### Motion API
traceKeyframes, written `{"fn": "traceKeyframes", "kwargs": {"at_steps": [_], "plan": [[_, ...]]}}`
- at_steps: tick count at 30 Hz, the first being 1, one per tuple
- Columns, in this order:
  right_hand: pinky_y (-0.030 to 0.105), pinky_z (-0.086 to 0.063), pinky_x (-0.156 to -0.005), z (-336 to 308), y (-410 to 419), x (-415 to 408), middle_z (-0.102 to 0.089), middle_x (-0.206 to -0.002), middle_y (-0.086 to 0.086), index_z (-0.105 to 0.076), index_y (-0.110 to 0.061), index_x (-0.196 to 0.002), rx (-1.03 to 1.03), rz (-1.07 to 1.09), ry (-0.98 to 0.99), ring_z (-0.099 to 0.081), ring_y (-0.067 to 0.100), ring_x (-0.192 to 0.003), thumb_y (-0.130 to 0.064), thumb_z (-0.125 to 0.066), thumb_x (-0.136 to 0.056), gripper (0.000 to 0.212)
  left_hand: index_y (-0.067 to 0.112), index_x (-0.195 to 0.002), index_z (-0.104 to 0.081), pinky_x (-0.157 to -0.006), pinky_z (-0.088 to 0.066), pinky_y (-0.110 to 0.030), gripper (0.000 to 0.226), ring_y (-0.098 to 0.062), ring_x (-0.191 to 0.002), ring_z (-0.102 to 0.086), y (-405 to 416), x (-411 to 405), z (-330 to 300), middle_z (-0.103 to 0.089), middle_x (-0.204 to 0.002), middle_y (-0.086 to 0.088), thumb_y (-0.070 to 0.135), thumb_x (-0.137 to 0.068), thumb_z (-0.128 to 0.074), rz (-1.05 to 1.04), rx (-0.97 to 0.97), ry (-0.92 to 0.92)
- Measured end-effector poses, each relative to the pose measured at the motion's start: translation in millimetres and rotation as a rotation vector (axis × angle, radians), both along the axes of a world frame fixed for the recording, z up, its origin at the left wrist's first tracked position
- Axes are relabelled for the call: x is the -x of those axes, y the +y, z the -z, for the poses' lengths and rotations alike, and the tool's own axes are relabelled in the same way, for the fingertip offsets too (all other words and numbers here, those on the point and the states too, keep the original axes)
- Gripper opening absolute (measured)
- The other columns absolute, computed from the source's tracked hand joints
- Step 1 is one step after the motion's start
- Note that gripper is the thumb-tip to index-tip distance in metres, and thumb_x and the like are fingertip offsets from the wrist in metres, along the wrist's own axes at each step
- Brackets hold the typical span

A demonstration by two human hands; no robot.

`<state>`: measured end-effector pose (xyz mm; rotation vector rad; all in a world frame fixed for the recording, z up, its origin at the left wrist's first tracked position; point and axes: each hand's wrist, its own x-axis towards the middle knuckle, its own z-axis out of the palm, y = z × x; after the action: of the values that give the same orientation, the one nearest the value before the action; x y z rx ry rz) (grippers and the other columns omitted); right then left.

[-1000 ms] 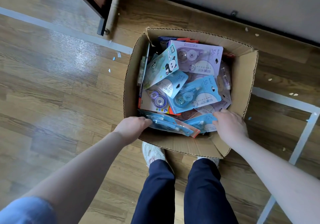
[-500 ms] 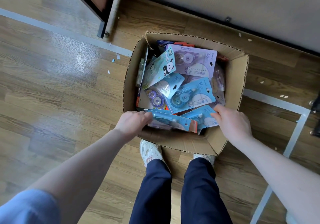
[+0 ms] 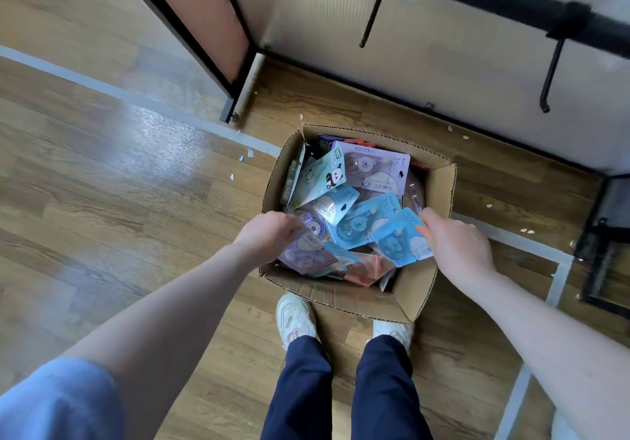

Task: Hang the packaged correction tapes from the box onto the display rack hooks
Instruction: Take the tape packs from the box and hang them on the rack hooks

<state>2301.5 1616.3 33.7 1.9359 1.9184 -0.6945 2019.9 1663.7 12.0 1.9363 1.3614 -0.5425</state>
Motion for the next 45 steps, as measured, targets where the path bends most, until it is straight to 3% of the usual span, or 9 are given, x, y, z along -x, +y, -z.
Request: {"fn": "traceKeyframes", "kwargs": {"at_steps": [10,15,18,26,31,34,38,40,45], "plan": [[0.028,-0.031,-0.046,-72.0,27.5,-0.8,-0.061,-0.083,0.000,-0.034,-0.020,-0.092,-0.106,-0.024,-0.070,-0.053,0.023,-0.066,-0.024,-0.042,-0.098,0.011,0.015,-0.103,-0.062,-0.062,-0.034,-0.027,0.027,-0.025,-0.091,-0.058,29.7,-11.0,-73.4,-0.061,-0.101,-0.004,0.030,-0.098,-0.041,0.059,-0.213,-0.007],[0.025,-0.018,-0.043,-123.5,42.0,5.8,-0.063,-0.101,0.002,-0.044,-0.019,-0.109,-0.141,-0.072,-0.135,-0.052,0.021,-0.077,-0.027,-0.044,-0.098,0.014,0.014,-0.104,-0.059,-0.062,-0.037,-0.028,0.029,-0.023,-0.089,-0.059,44.2,-9.8,-125.8,-0.060,-0.102,-0.004,0.034,-0.099,-0.039,0.096,-0.307,0.048],[0.025,-0.018,-0.045,-156.4,49.5,7.0,-0.064,-0.106,0.002,-0.047,-0.020,-0.110,-0.208,-0.078,-0.118,-0.057,0.021,-0.094,-0.026,-0.049,-0.095,0.016,0.016,-0.105,-0.059,-0.060,-0.035,-0.027,0.030,-0.024,-0.091,-0.060,51.6,-8.3,-162.4,-0.060,-0.103,-0.002,0.036,-0.099,-0.037,0.112,-0.379,0.059],[0.020,-0.012,-0.047,-268.2,73.2,16.6,-0.064,-0.106,0.002,-0.054,-0.018,-0.105,-0.435,-0.097,0.004,-0.055,0.020,-0.097,-0.030,-0.048,-0.095,0.017,0.015,-0.098,-0.059,-0.065,-0.043,-0.031,0.030,-0.024,-0.089,-0.062,63.4,4.1,-281.1,-0.061,-0.099,-0.001,0.038,-0.098,-0.039,0.071,-0.569,0.002],[0.022,-0.016,-0.044,-337.6,96.0,19.7,-0.068,-0.084,0.006,-0.061,-0.013,-0.088,-0.676,-0.150,0.098,-0.062,0.025,-0.080,-0.021,-0.063,-0.088,0.009,0.016,-0.099,-0.058,-0.064,-0.045,-0.030,0.028,-0.021,-0.088,-0.061,84.2,12.8,-376.8,-0.059,-0.097,0.001,0.035,-0.099,-0.037,0.065,-0.714,0.034],[0.023,-0.023,-0.048,-379.1,110.9,20.5,-0.067,-0.079,0.003,-0.060,-0.013,-0.085,-0.729,-0.196,0.121,-0.063,0.024,-0.077,-0.022,-0.062,-0.088,0.010,0.018,-0.104,-0.058,-0.060,-0.034,-0.023,0.026,-0.017,-0.089,-0.059,90.7,17.3,-433.1,-0.060,-0.102,0.003,0.032,-0.099,-0.037,0.061,-0.818,0.034],[0.012,-0.014,-0.040,-431.1,119.1,24.2,-0.061,-0.055,-0.003,-0.058,-0.017,-0.065,-0.786,-0.275,0.081,-0.057,0.014,-0.047,-0.018,-0.091,-0.050,0.036,0.020,-0.107,-0.060,-0.060,-0.029,-0.019,0.026,-0.013,-0.089,-0.058,86.7,24.5,-491.8,-0.060,-0.103,0.004,0.033,-0.099,-0.038,0.028,-0.923,0.021],[0.011,-0.010,-0.040,-449.9,125.8,25.6,-0.059,-0.052,-0.003,-0.057,-0.017,-0.062,-0.833,-0.272,0.102,-0.055,0.014,-0.045,-0.017,-0.090,-0.052,0.035,0.020,-0.105,-0.061,-0.061,-0.032,-0.018,0.025,-0.013,-0.089,-0.059,83.4,31.5,-515.7,-0.061,-0.101,0.004,0.033,-0.098,-0.040,0.014,-0.949,0.017],[0.020,-0.033,-0.034,-501.9,141.3,37.6,-0.059,-0.051,-0.003,-0.060,-0.017,-0.062,-0.941,-0.282,0.154,-0.057,0.014,-0.044,-0.014,-0.085,-0.062,0.025,0.017,-0.095,-0.063,-0.059,-0.041,-0.024,0.023,-0.017,-0.080,-0.060,73.1,53.5,-571.4,-0.063,-0.093,0.001,0.032,-0.097,-0.045,-0.049,-1.010,0.015]]}}
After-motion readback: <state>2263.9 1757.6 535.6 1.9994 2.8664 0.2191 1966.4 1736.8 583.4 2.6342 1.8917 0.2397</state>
